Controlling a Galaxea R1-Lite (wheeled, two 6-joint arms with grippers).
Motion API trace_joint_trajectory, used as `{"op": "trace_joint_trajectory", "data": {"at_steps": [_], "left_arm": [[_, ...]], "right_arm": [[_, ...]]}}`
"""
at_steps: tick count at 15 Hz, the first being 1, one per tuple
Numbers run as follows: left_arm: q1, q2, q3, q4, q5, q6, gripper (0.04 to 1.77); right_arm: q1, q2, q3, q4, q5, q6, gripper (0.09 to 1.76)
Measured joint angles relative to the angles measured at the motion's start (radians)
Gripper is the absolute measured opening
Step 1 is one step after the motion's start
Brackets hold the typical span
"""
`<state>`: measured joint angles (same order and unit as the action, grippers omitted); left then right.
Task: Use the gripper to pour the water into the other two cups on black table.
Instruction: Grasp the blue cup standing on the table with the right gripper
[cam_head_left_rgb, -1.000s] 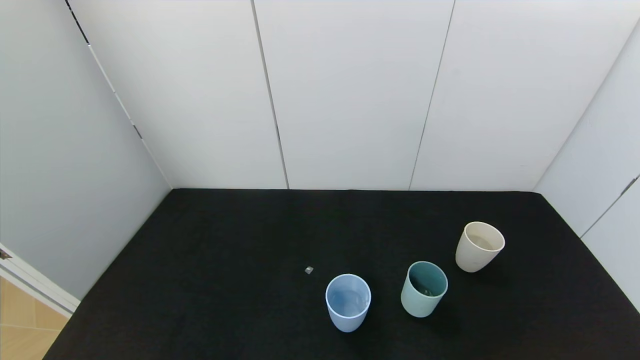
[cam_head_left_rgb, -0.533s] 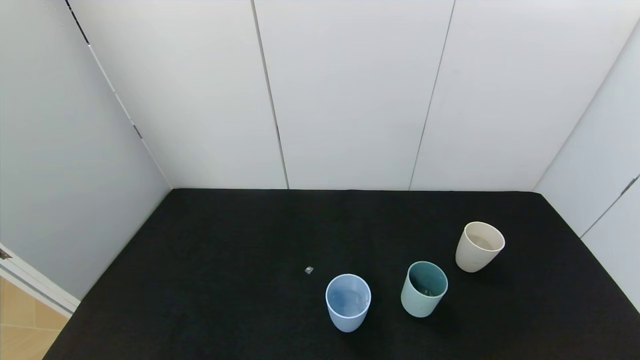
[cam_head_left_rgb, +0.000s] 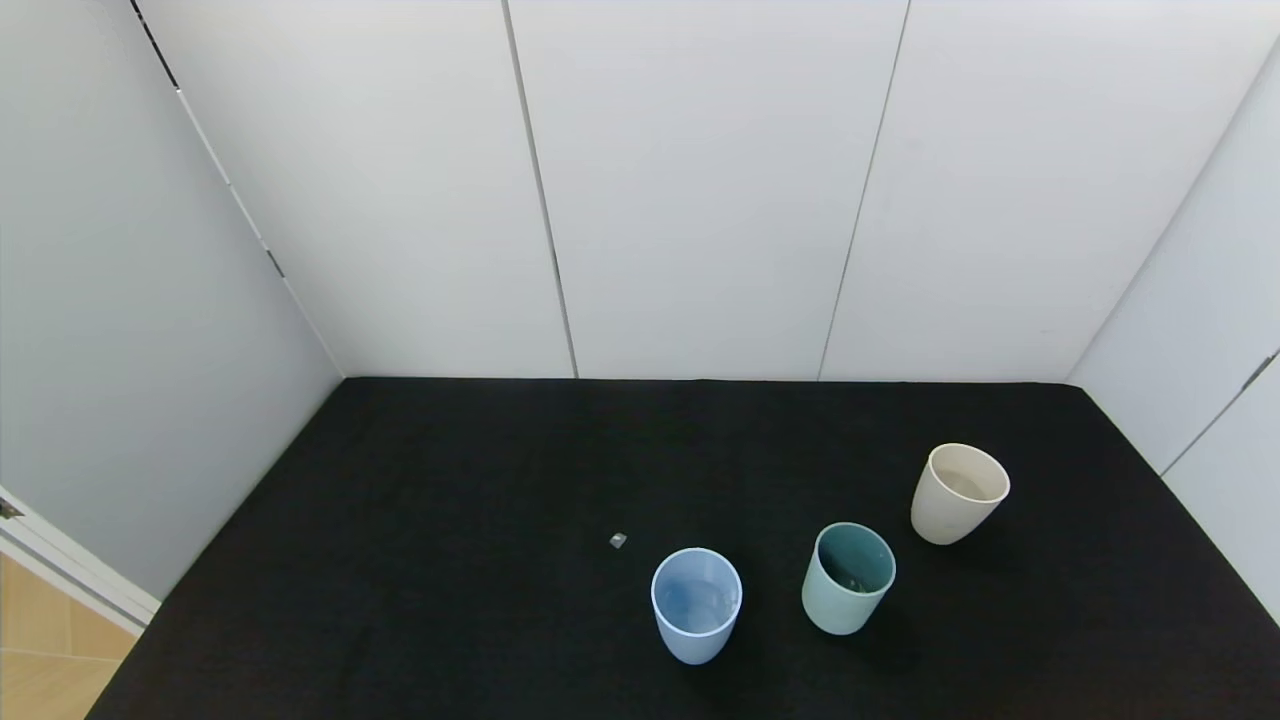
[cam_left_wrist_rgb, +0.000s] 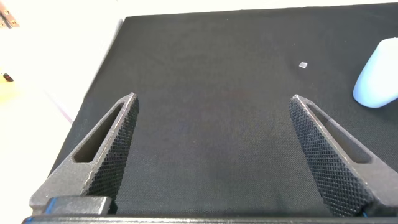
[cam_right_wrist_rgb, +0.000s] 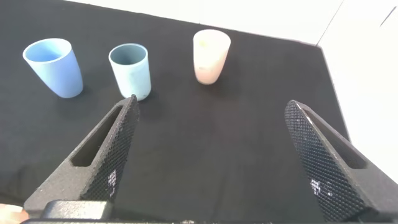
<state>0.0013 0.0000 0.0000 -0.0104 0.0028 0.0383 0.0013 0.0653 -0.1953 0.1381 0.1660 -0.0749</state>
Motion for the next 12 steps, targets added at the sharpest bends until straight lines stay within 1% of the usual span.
{"op": "trace_joint_trajectory", "data": {"at_steps": [6,10,12], "left_arm": [[0.000,0.000,0.000,0.000,0.000,0.000,1.72],[0.000,0.000,0.000,0.000,0.000,0.000,1.72],[0.000,0.000,0.000,0.000,0.000,0.000,1.72]], "right_arm": [[0.004,0.233,-0.120,-0.018,0.080,-0.091,1.71],[0.004,0.426,-0.159,-0.147,0.095,-0.167,1.71],[0.018,0.512,-0.169,-0.175,0.096,-0.205,1.71]]}}
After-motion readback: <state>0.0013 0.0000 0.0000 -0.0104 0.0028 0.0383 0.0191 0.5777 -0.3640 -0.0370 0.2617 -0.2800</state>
